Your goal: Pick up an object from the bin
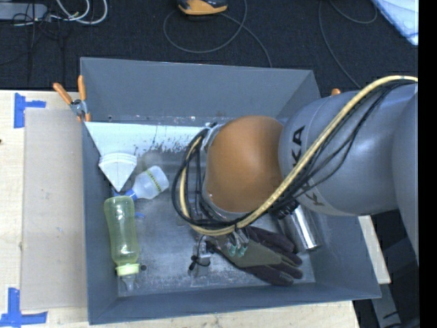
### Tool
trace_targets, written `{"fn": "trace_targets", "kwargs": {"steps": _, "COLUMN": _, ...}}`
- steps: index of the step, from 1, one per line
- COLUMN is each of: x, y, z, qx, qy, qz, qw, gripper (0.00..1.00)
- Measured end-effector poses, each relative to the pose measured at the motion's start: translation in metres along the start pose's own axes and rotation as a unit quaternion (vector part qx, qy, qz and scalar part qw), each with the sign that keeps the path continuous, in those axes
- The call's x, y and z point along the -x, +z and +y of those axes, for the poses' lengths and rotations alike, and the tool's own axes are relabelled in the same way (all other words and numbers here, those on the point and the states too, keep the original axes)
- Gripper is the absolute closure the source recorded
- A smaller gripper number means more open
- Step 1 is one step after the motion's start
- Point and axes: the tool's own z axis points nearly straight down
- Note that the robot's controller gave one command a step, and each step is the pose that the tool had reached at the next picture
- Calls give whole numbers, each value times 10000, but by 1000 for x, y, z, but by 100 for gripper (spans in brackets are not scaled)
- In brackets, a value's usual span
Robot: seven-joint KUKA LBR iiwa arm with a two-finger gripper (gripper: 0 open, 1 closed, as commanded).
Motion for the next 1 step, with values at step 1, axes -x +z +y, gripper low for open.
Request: {"fn": "trace_targets", "kwargs": {"steps": 1, "x": -1, "y": 3, "z": -18, "qx": -15, "qy": 328, "qz": 29, "qw": 9995, "gripper": 0}}
